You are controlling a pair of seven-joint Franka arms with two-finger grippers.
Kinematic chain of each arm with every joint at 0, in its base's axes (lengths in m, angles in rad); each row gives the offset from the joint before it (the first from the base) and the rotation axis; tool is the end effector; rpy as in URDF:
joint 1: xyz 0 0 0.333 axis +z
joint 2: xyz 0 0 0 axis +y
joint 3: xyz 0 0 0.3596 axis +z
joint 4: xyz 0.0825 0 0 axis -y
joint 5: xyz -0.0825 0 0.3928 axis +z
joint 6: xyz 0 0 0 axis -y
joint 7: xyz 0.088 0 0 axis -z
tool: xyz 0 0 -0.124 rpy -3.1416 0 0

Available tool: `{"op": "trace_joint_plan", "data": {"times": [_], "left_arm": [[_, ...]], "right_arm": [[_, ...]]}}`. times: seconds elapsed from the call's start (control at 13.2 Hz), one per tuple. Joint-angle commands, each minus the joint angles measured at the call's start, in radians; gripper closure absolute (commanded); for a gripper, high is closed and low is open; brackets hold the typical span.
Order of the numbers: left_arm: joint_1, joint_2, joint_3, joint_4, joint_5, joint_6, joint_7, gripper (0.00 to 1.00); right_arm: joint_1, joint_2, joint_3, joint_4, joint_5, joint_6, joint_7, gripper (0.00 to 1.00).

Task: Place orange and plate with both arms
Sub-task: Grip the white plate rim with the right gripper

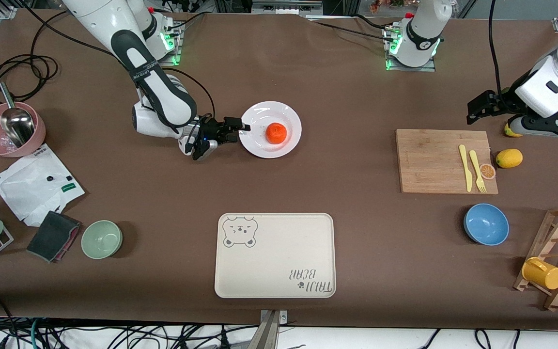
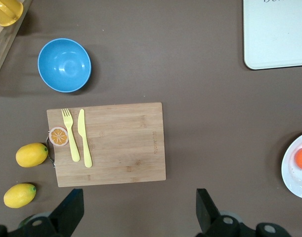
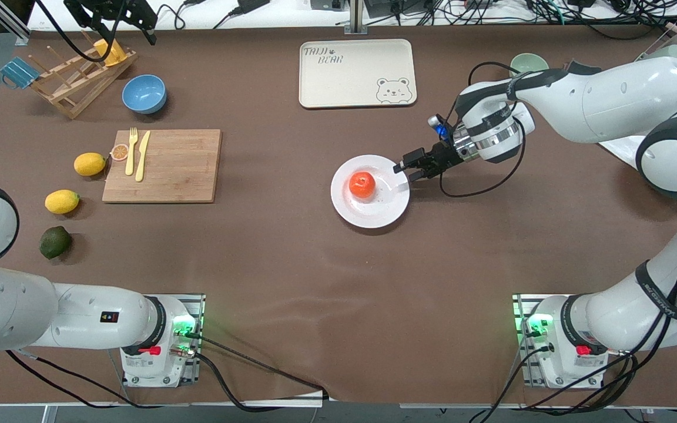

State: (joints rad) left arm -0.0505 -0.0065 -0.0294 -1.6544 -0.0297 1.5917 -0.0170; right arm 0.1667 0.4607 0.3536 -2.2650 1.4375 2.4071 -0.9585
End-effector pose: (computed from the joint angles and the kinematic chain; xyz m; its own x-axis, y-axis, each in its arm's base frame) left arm 0.5570 -0.0483 0.6164 0.9965 -0.0621 -0.0567 -0.0606 -0.9978 0.0285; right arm 0.4495 0.2861 0.1712 0.9858 0.1660 -0.0267 0.0783 -0.5940 -0.8007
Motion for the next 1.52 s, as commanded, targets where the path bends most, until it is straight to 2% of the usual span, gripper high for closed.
{"op": "trace_joint_plan", "data": {"times": [0.0, 0.15, 0.38, 0.76, 0.99, 1.06, 1.29, 1.37, 1.44], "left_arm": [[-0.002, 0.016, 0.002, 0.033, -0.004, -0.021, 0.014, 0.0], [-0.008, 0.017, -0.009, 0.038, -0.004, -0.019, 0.012, 0.0], [-0.012, 0.028, -0.018, 0.051, -0.002, -0.019, 0.011, 0.0], [-0.026, 0.029, -0.015, 0.053, -0.002, -0.021, 0.008, 0.0], [-0.028, 0.03, -0.015, 0.053, -0.002, -0.021, 0.006, 0.0], [-0.026, 0.03, -0.015, 0.053, -0.002, -0.021, 0.006, 0.0], [-0.028, 0.031, -0.015, 0.053, -0.002, -0.021, 0.003, 0.0], [-0.025, 0.031, -0.015, 0.053, -0.002, -0.019, 0.003, 0.0], [-0.022, 0.031, -0.015, 0.053, -0.002, -0.021, 0.005, 0.0]], "right_arm": [[-0.003, 0.007, 0.013, -0.008, 0.061, 0.02, -0.06, 0.02], [0.004, 0.018, 0.013, -0.008, 0.08, 0.021, -0.071, 0.05], [0.013, 0.019, 0.013, -0.008, 0.087, 0.03, -0.078, 0.16], [0.017, 0.038, 0.013, -0.008, 0.147, 0.04, -0.183, 0.42], [0.017, 0.042, 0.013, -0.008, 0.15, 0.04, -0.2, 0.46], [0.017, 0.042, 0.013, -0.008, 0.15, 0.04, -0.201, 0.52], [0.017, 0.05, 0.013, -0.008, 0.153, 0.041, -0.215, 0.6], [0.017, 0.053, 0.013, -0.008, 0.167, 0.041, -0.229, 0.69], [0.017, 0.056, 0.013, -0.008, 0.175, 0.041, -0.252, 0.74]]}}
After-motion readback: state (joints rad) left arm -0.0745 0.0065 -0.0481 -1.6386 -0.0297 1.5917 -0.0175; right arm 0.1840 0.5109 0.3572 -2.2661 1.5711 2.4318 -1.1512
